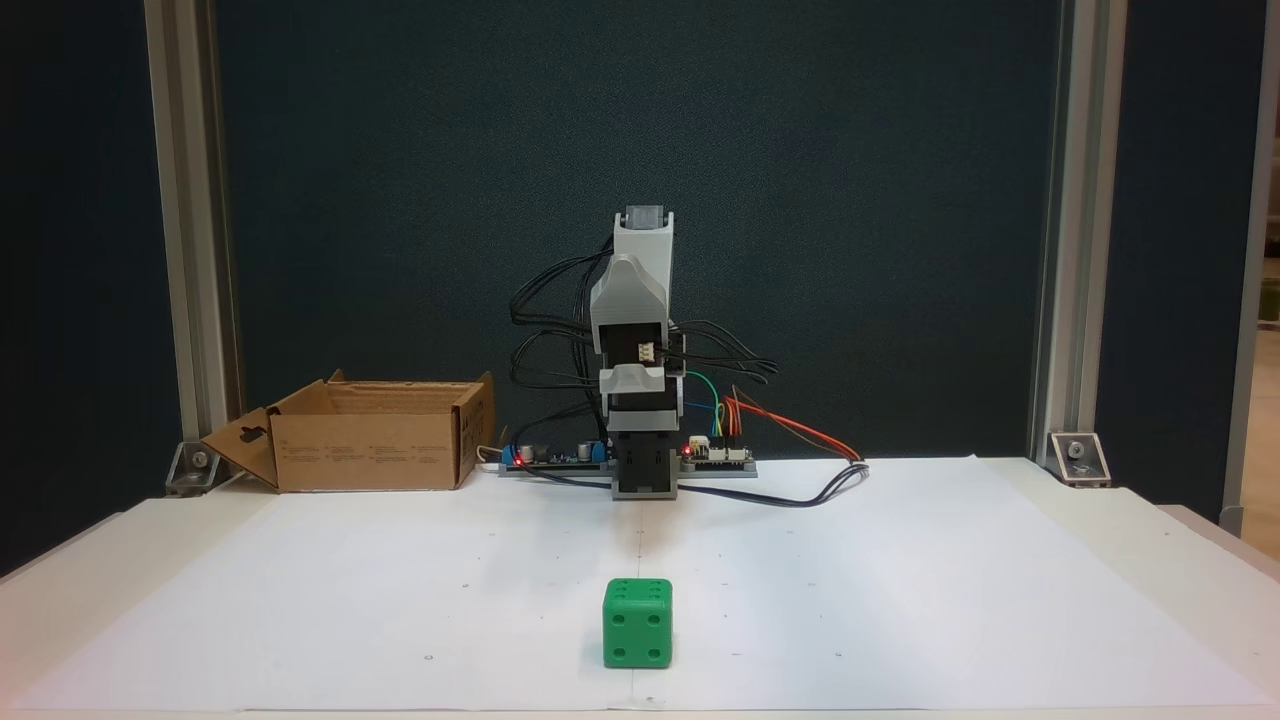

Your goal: Grasp a green dice and put it in the bin.

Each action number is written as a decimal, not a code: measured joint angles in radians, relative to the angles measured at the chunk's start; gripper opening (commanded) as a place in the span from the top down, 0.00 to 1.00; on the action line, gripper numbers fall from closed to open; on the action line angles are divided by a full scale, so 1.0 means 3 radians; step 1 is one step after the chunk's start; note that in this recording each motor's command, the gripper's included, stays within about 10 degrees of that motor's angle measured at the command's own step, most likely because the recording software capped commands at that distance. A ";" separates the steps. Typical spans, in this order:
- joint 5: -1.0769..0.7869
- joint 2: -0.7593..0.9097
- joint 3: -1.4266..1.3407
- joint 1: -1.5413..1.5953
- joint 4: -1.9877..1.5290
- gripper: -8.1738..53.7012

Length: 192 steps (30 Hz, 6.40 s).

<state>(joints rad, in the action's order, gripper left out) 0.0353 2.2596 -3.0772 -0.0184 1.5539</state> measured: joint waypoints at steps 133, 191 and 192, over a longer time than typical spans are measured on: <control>0.0143 -0.3226 0.7353 0.0056 -0.9577 0.18; 0.0143 -0.4766 0.7982 0.0169 -0.9137 0.17; 0.0143 -0.4771 0.7982 0.0169 -0.9137 0.17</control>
<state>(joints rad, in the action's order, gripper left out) 0.0782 0.8283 -0.6826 0.0322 -1.1873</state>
